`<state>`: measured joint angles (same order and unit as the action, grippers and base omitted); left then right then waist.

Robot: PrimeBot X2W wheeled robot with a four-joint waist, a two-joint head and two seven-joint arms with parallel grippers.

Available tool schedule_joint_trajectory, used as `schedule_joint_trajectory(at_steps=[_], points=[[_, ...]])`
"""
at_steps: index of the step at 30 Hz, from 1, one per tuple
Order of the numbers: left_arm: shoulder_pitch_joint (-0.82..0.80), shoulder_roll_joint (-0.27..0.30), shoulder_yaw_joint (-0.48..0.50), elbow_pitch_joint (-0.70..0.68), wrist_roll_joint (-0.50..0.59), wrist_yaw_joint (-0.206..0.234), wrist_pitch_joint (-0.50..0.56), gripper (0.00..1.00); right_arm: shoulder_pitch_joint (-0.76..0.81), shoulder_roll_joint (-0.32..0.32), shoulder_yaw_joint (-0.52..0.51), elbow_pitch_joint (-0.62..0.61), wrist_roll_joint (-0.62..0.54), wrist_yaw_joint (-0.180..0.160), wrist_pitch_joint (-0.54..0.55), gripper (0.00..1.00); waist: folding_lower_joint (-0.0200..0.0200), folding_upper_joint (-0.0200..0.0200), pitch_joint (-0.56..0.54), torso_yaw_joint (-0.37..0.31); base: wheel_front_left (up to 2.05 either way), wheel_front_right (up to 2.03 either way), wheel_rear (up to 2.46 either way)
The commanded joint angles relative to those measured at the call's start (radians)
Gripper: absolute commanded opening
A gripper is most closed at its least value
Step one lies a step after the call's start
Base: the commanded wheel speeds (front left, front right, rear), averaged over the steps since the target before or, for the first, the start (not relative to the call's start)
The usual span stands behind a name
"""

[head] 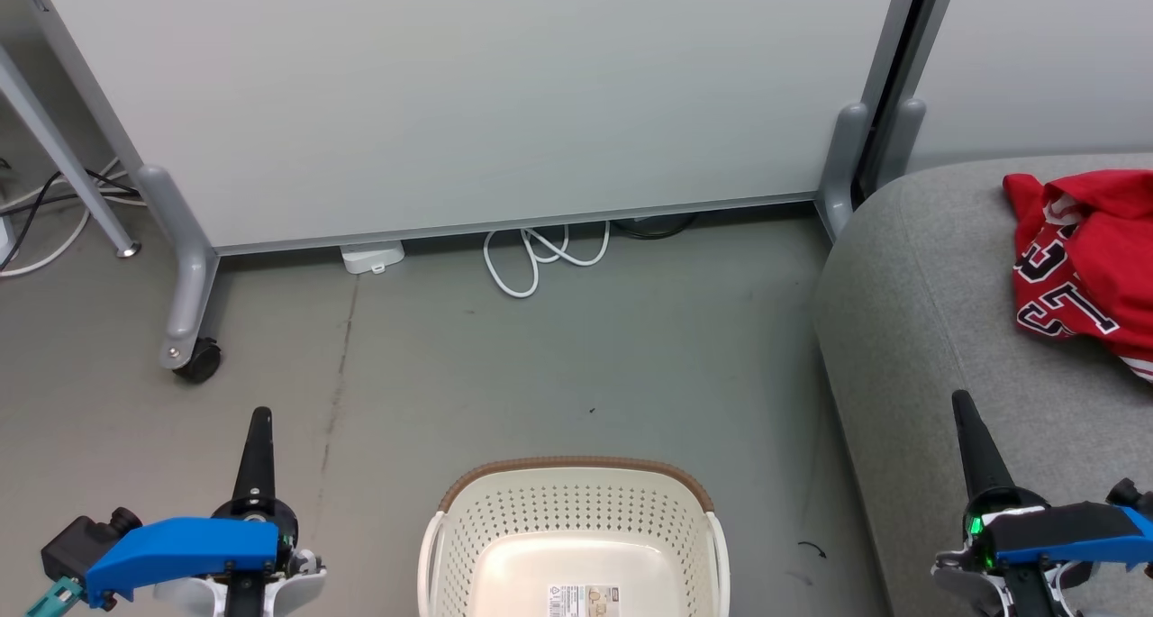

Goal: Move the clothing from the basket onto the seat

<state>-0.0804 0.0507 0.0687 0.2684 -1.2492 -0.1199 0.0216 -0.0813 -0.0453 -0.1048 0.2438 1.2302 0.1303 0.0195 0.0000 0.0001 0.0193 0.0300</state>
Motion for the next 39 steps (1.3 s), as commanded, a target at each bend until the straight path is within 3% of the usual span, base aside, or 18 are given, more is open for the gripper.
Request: schedule_joint_trajectory(at_steps=[1, 39], points=[[-0.022, 0.0, 0.008, -0.011, -0.027, -0.008, 0.007, 0.0, -0.023, -0.006, -0.002, -0.006, 0.031, 0.001, 0.008, 0.0, 0.0, -0.0001, -0.001, -0.001, 0.0, 0.0, 0.0], [-0.032, -0.001, 0.043, -0.024, -0.322, -0.013, 0.085, 0.0, -0.031, -0.007, -0.009, 0.001, 0.341, 0.001, 0.087, 0.0, 0.0, -0.0001, -0.014, -0.025, 0.0, 0.0, 0.0]])
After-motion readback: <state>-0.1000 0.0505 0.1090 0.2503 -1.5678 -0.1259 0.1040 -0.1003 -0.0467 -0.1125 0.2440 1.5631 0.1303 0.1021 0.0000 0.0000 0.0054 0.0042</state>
